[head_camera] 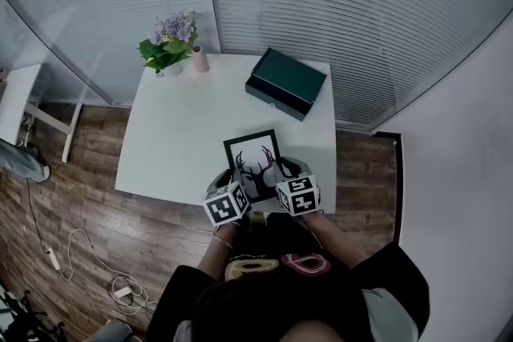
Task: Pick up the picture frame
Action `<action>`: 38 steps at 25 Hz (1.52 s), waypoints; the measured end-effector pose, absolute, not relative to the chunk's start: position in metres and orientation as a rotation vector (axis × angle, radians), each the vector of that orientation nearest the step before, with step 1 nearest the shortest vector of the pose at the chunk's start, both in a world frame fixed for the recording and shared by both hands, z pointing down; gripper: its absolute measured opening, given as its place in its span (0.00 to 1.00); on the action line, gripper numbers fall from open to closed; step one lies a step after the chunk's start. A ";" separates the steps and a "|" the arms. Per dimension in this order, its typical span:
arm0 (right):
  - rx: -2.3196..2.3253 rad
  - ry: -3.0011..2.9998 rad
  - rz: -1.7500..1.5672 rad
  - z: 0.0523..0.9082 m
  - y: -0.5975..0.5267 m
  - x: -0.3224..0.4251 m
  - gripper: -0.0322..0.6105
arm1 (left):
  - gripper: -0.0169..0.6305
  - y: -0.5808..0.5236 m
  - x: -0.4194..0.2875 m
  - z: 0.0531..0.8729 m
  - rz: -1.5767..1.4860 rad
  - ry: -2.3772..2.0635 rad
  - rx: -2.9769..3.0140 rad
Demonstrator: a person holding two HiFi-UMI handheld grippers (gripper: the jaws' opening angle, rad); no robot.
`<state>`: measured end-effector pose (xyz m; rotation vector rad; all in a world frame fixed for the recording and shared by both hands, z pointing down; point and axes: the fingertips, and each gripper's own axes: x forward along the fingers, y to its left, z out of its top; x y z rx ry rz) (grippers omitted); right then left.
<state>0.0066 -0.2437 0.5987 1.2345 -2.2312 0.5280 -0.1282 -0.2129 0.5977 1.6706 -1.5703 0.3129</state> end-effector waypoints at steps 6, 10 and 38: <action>1.279 -2.281 0.489 0.577 -0.250 0.003 0.17 | 0.15 -0.220 -0.133 0.575 0.298 -1.606 1.734; 1.302 -2.316 0.448 0.560 -0.258 0.001 0.17 | 0.15 -0.228 -0.136 0.560 0.257 -1.619 1.763; 1.410 -2.531 0.172 0.443 -0.296 -0.016 0.17 | 0.15 -0.266 -0.153 0.444 0.044 -1.768 2.022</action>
